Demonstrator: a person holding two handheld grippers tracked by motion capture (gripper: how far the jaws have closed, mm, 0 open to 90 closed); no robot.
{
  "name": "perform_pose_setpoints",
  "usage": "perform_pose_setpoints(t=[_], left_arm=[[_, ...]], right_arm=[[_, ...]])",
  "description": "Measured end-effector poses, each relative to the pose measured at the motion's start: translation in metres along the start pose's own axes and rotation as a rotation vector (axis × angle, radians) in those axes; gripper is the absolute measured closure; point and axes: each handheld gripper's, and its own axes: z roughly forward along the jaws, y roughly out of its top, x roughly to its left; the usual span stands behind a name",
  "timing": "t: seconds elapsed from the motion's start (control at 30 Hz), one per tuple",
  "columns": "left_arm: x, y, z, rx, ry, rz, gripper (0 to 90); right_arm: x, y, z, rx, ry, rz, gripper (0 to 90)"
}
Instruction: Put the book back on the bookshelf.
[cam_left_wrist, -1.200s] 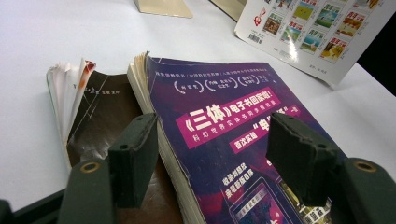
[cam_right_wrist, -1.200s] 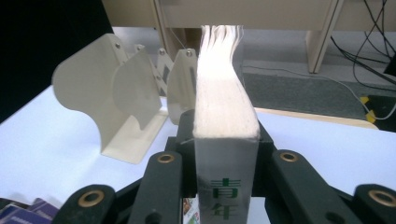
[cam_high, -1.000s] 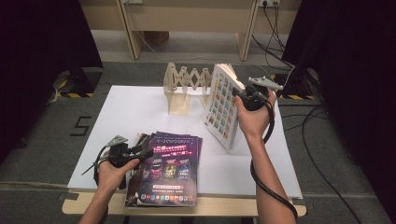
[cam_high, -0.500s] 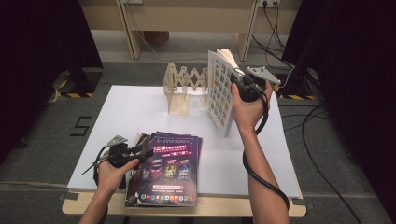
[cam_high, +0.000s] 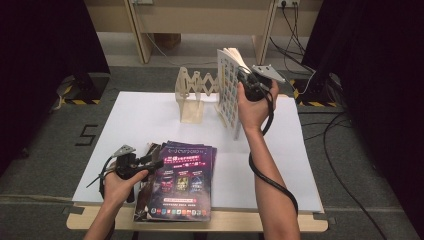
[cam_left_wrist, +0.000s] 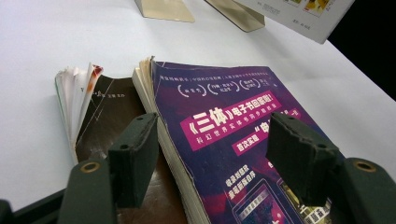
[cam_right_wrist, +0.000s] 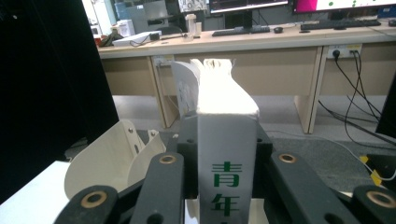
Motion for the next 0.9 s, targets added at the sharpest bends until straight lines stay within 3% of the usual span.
perform_pose_setpoints(t=[0.27,0.4,0.9], left_arm=[[0.001,0.0,0.001,0.001,0.0,0.001,33.4],[0.001,0.0,0.0,-0.001,0.0,0.0,33.4],[0.001,-0.001,0.001,0.001,0.002,0.001,33.3]], right_arm=[[0.01,-0.003,0.015,-0.011,0.001,-0.021,74.6],[0.012,-0.014,0.021,-0.013,0.002,-0.027,74.5],[0.007,-0.044,0.006,-0.021,-0.014,-0.093,73.1]])
